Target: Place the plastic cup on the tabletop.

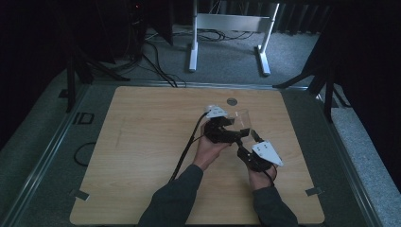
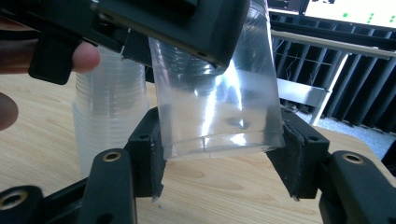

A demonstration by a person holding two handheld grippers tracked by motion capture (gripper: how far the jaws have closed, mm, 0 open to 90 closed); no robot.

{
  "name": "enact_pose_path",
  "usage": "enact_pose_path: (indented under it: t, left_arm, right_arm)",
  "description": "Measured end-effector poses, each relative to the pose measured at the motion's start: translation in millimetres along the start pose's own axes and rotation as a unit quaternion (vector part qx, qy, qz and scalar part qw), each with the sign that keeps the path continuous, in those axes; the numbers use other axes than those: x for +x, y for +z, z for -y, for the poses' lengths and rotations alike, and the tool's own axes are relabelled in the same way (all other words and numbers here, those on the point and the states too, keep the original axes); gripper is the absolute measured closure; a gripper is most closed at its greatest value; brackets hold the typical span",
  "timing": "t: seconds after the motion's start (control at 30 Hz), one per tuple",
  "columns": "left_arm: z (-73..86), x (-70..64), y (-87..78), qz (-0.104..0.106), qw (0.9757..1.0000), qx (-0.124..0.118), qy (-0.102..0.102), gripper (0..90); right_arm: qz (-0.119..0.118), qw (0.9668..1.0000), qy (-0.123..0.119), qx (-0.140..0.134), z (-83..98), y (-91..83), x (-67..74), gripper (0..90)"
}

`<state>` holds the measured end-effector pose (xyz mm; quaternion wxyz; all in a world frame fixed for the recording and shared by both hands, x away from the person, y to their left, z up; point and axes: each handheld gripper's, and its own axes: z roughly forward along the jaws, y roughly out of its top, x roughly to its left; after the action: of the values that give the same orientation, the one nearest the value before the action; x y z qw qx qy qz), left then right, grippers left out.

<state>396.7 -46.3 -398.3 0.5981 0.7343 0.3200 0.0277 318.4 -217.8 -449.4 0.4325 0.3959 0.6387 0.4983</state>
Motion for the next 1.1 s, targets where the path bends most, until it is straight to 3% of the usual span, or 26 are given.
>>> enact_pose_path:
  t: [0.53, 1.1]
  left_arm:
    - [-0.3, 1.2, 7.6, 0.009, 0.9994, -0.012, -0.032, 18.9]
    - [-1.1, -0.8, 6.8, 0.003, 0.9987, -0.033, -0.039, 24.6]
  right_arm:
    - [-0.004, 1.0, -0.002, -0.002, -0.1, 0.3, 1.2, 42.0]
    - [-0.006, 1.0, -0.004, -0.002, 0.2, 0.7, 0.9, 41.6]
